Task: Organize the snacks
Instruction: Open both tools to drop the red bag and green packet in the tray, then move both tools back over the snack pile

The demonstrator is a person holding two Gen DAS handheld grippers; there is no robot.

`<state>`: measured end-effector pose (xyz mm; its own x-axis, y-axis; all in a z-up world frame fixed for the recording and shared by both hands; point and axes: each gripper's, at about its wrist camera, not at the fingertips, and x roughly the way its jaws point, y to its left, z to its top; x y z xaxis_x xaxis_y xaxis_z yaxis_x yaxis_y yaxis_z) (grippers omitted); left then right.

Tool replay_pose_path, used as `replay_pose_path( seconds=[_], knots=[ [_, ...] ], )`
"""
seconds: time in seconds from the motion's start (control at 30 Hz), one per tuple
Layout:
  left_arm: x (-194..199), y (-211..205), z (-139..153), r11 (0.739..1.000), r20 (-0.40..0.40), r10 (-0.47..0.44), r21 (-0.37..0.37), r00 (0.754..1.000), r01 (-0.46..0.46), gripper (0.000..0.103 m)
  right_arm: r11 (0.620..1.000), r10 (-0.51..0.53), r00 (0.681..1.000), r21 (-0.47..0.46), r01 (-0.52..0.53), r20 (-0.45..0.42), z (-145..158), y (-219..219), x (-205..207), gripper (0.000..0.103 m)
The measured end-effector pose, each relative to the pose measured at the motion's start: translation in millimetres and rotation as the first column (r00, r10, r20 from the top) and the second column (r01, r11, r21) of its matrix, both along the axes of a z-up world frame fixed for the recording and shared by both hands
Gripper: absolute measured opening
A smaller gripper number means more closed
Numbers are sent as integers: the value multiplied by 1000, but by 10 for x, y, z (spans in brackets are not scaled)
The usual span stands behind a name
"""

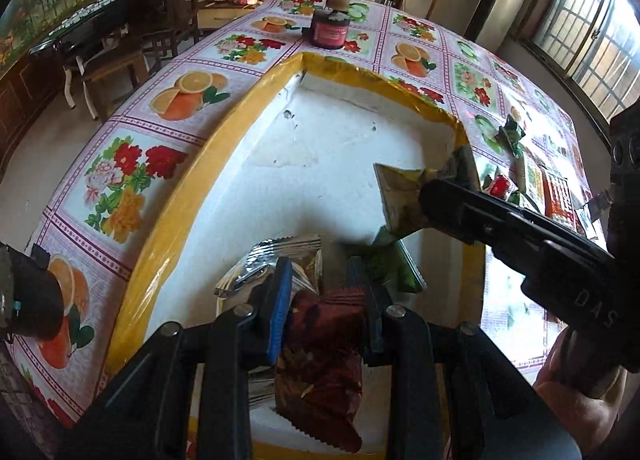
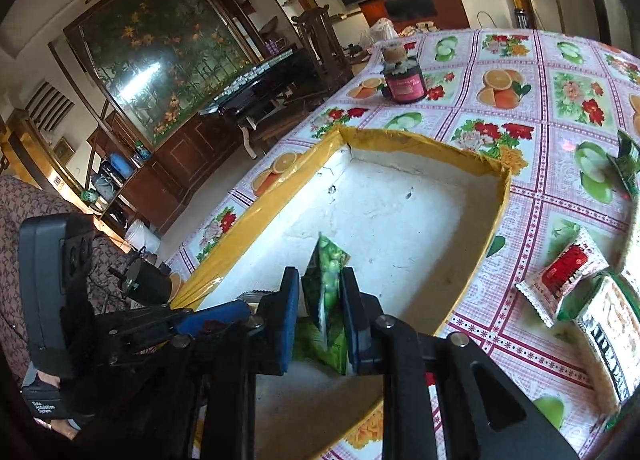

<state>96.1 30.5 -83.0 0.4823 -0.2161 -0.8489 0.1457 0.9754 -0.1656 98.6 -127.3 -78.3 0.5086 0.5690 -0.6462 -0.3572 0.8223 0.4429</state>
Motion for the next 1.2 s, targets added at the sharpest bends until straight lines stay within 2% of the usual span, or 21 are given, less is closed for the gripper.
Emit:
replay_pose_path(
  seconds=[0.07, 0.1, 0.17, 0.27, 0.43, 0.87, 1.07, 1.2],
  knots=[
    [2, 11, 8, 1000, -4, 4, -5, 1000, -4, 37, 1000, -10, 1000, -7, 10, 6, 5, -2, 3, 27],
    [3, 12, 15, 1000, -3, 10, -3, 1000, -10, 48, 1000, -14, 1000, -9, 14, 13, 22, -15, -11, 29],
    [-8, 24, 41, 1000, 6, 23, 6, 1000, -23, 66, 999, -34, 999, -19, 35, 31, 75, -66, -62, 41],
    [-49, 27, 106, 999, 30, 34, 9, 999, -34, 74, 998, -56, 997, -13, 56, 52, 146, -176, -127, 47],
    [-126, -54, 208, 999, 64, 23, 22, 998, -24, 77, 996, -93, 994, -4, 93, 65, 229, -389, -270, 48],
    [-323, -364, 318, 999, 83, -30, 35, 996, 28, 81, 973, -229, 971, 9, 229, 67, 248, -1077, -710, 52],
    [-437, -608, 346, 996, 85, -87, 28, 993, 85, 82, 944, -330, 942, 16, 329, 68, 227, -1528, -1005, 53],
    [-524, -828, 362, 990, 84, -138, 22, 987, 136, 84, 919, -393, 917, -14, 394, 69, 215, -1799, -1190, 56]
  ],
)
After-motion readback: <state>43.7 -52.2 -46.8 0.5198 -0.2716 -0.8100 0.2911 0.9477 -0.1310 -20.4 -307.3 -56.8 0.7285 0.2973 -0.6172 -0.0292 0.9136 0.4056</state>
